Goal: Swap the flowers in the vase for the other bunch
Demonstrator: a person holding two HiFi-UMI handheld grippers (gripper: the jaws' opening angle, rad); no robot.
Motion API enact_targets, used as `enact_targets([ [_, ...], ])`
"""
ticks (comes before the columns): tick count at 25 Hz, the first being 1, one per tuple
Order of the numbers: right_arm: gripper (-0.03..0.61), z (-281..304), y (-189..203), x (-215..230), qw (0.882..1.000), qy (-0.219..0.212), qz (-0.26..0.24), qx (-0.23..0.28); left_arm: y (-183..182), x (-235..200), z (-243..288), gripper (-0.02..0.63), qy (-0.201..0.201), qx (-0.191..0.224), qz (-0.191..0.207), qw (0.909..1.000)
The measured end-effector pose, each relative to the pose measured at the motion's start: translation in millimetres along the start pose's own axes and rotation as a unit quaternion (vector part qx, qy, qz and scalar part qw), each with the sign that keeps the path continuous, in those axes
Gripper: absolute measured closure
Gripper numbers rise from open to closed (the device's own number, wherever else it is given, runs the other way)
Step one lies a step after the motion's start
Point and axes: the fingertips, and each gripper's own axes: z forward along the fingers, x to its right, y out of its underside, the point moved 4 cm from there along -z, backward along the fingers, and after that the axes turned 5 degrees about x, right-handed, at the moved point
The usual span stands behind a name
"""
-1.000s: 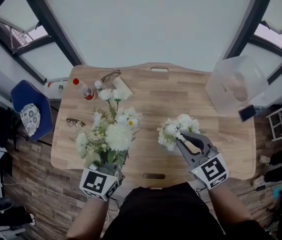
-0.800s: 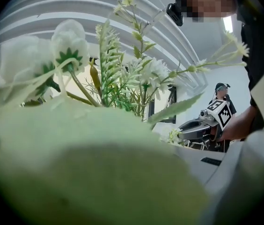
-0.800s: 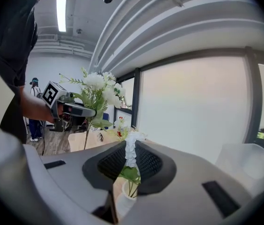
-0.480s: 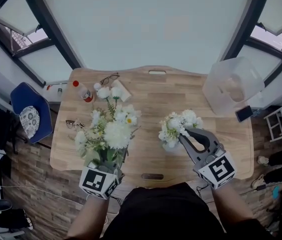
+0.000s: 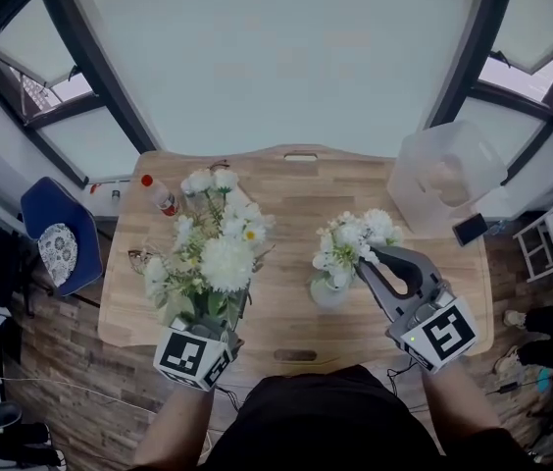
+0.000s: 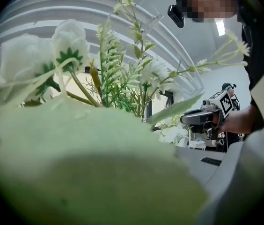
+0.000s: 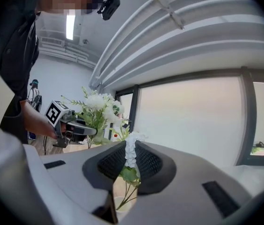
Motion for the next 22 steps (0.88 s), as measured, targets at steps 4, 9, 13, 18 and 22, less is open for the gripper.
enact_targets([
  [4, 0.503, -15.6, -13.6, 16.4, 1.000, 0.010, -0.001, 0.023, -9.2, 7.5, 11.7, 0.549, 0.006, 0.012, -0.005, 0.9999],
  [9, 0.505, -24.1, -33.9, 24.6, 0.999, 0.026, 0.000, 0.042, -28.0, 0.3, 13.7, 0.549, 0.017, 0.030, 0.008, 0.9994],
  [13, 0.503, -32.5, -41.2, 34.5, 0.997, 0.045, 0.003, 0.061, -34.3, 1.3, 15.7, 0.549, 0.026, 0.034, 0.018, 0.9989],
  [18, 0.504, -43.4, -53.4, 38.5, 0.995, 0.066, 0.008, 0.076, -38.1, 1.9, 16.6, 0.549, 0.038, 0.042, 0.022, 0.9981],
  [22, 0.503, -54.2, -63.8, 42.1, 0.993, 0.082, -0.002, 0.083, -44.6, 6.5, 24.3, 0.549, 0.051, 0.049, 0.018, 0.9974],
])
